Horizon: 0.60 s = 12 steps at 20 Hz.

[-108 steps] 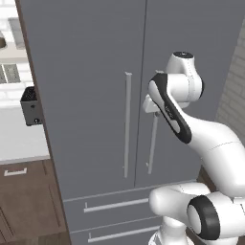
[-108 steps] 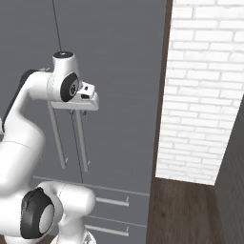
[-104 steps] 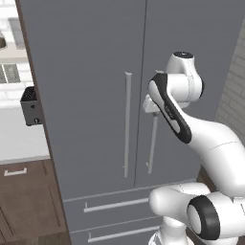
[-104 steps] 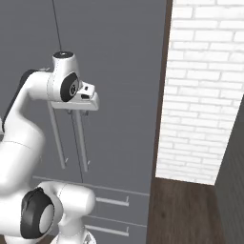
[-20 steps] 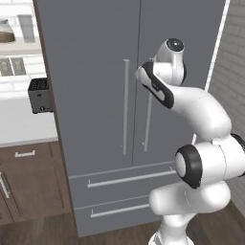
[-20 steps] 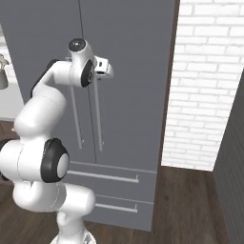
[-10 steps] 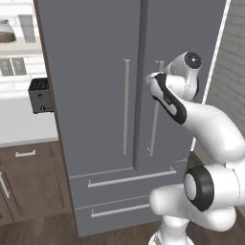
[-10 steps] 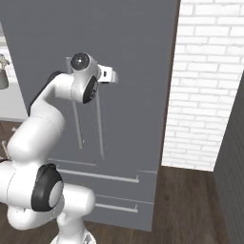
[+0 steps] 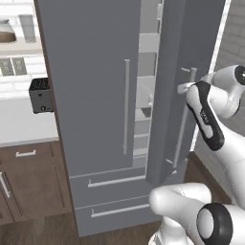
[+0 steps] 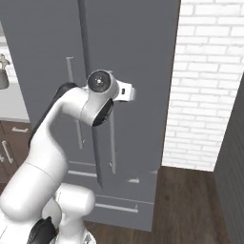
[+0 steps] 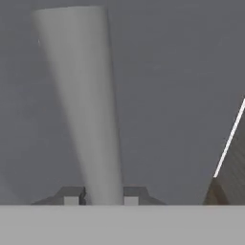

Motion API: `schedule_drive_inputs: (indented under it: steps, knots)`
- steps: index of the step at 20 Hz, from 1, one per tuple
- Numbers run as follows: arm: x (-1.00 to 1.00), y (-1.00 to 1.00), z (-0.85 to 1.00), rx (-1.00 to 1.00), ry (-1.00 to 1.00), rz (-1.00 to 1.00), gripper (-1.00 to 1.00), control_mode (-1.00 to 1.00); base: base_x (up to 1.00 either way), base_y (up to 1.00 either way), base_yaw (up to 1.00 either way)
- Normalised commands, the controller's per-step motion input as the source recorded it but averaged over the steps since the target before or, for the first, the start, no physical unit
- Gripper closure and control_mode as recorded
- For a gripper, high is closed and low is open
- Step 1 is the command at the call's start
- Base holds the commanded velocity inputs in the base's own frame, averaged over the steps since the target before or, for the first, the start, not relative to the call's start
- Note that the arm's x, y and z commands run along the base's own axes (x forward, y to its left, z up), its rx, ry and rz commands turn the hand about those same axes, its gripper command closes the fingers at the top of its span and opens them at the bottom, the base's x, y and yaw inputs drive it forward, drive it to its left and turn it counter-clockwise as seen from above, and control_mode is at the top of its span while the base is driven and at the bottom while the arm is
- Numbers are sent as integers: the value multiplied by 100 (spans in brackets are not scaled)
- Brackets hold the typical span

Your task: Take the strawberry from the fridge and place it on top of the pancake, located on the dining counter.

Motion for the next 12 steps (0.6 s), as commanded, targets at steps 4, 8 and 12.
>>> schedule_drive_inputs:
  steps: [4, 8, 12]
  knots:
    - [-78, -100, 0, 16, 1, 0, -100, -100, 0, 0, 0]
    - [-72, -100, 0, 18, 3, 0, -100, -100, 0, 0, 0]
    - [-93, -92, 5, 14, 0, 0, -100, -100, 0, 0, 0]
